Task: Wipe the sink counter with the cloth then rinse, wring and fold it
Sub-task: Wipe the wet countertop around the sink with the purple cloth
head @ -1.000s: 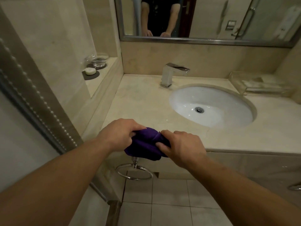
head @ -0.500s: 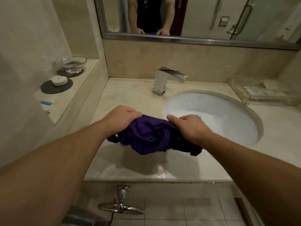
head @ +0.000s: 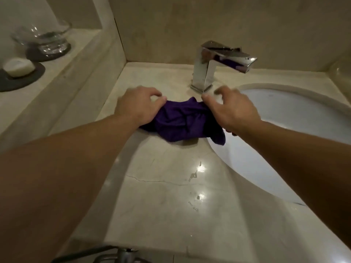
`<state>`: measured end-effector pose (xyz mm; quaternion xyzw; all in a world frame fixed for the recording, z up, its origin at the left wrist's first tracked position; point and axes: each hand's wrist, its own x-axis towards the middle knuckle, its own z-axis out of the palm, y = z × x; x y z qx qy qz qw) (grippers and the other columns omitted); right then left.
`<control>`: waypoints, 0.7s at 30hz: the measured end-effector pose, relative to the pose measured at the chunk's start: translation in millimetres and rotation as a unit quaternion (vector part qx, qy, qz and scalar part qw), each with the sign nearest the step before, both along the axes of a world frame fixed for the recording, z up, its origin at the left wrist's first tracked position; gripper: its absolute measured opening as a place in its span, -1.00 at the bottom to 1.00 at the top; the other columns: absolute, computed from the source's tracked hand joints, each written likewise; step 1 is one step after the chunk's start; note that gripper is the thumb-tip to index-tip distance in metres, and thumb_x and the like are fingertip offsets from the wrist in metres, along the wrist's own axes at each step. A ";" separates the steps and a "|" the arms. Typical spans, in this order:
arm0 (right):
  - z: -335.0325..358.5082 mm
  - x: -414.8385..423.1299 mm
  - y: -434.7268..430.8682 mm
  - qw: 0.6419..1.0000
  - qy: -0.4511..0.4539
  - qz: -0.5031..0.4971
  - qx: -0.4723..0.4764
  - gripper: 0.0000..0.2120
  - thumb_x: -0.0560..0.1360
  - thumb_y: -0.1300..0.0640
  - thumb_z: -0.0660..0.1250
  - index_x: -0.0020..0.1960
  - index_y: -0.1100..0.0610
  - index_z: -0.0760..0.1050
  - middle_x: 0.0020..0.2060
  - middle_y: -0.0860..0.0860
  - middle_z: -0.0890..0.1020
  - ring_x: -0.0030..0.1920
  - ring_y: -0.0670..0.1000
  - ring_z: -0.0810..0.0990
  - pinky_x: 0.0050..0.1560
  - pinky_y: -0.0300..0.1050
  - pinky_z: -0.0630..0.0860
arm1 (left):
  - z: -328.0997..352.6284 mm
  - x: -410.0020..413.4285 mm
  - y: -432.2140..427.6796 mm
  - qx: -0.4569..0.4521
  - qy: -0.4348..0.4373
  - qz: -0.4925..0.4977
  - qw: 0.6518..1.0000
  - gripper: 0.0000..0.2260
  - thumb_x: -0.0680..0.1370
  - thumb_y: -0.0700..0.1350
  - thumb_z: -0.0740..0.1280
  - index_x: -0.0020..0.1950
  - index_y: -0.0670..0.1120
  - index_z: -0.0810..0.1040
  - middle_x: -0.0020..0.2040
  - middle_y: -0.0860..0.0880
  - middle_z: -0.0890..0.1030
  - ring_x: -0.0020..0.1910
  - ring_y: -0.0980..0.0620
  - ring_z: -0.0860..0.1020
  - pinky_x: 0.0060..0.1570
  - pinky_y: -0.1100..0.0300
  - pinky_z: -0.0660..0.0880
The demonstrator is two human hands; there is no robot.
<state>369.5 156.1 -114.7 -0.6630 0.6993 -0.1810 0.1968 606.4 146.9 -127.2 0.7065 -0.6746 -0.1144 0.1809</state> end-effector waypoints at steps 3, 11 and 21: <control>-3.0 3.7 -3.5 0.993 -0.006 0.118 -0.022 -0.35 0.53 -0.45 0.11 0.54 -0.20 0.23 0.48 0.05 0.38 0.40 0.14 0.43 0.35 0.17 0.45 | -5.0 -1.8 0.8 -0.035 0.015 -0.125 0.991 -0.44 0.55 0.32 0.09 0.40 0.05 0.53 0.33 -0.03 0.59 0.31 -0.07 0.50 0.35 -0.09 0.41; -37.9 15.9 19.6 0.984 -0.026 0.174 -0.005 -0.41 0.54 -0.33 0.26 0.50 -0.12 0.35 0.42 -0.03 0.43 0.30 0.04 0.48 0.29 -0.08 0.45 | -28.0 -10.6 32.4 -0.029 0.010 -0.183 0.983 -0.60 0.62 0.22 0.15 0.41 0.17 0.51 0.22 0.18 0.64 0.21 0.11 0.53 0.21 0.09 0.47; -33.4 11.2 104.0 0.985 0.044 0.166 -0.029 -0.44 0.55 -0.37 0.18 0.43 -0.10 0.43 0.31 -0.04 0.52 0.23 0.07 0.52 0.18 -0.02 0.48 | -25.9 -11.5 108.6 -0.007 0.027 -0.197 0.980 -0.62 0.64 0.18 0.20 0.45 0.18 0.47 0.22 0.19 0.60 0.20 0.14 0.50 0.16 0.22 0.36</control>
